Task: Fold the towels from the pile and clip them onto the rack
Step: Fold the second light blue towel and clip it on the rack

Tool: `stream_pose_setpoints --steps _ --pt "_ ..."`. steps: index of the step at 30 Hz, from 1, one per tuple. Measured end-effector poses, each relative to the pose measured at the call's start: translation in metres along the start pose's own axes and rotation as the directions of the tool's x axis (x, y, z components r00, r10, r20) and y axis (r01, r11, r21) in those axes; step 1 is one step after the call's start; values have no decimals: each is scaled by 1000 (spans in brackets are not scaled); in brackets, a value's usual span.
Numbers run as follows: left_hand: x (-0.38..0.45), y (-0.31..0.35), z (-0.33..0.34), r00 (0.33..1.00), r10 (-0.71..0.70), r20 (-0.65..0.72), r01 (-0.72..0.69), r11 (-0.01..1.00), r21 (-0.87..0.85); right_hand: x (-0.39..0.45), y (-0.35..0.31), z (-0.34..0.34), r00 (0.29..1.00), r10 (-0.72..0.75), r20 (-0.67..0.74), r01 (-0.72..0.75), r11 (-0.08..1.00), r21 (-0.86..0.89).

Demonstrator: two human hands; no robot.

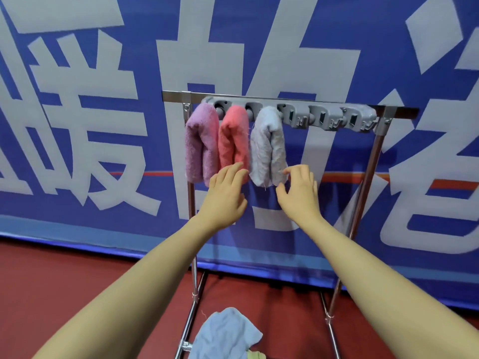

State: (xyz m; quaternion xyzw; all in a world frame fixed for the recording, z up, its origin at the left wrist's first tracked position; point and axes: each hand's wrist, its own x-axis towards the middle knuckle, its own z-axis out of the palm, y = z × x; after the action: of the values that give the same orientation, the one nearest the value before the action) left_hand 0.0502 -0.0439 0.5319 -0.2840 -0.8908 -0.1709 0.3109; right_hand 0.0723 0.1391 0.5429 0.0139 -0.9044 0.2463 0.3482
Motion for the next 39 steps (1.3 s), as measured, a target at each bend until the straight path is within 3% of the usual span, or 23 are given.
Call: stream_pose_setpoints --steps 8,18,23,32,36,39 --pt "-77 11 68 946 -137 293 141 990 7 -85 49 45 940 182 289 -188 982 -6" --pt "-161 -27 196 745 -233 625 257 965 52 -160 119 165 800 313 512 -312 946 -91" --pt "-211 -61 277 628 -238 741 224 967 120 -201 157 255 675 315 667 -295 944 -147" --pt "-301 -112 403 367 -330 870 329 921 210 -283 212 391 465 326 823 -326 927 -183" --pt "-336 -129 437 290 -352 890 364 901 238 -317 230 435 383 275 882 -293 942 -166" --pt "-358 -138 453 260 -365 894 393 886 247 -337 234 464 256 234 938 -176 965 -193"
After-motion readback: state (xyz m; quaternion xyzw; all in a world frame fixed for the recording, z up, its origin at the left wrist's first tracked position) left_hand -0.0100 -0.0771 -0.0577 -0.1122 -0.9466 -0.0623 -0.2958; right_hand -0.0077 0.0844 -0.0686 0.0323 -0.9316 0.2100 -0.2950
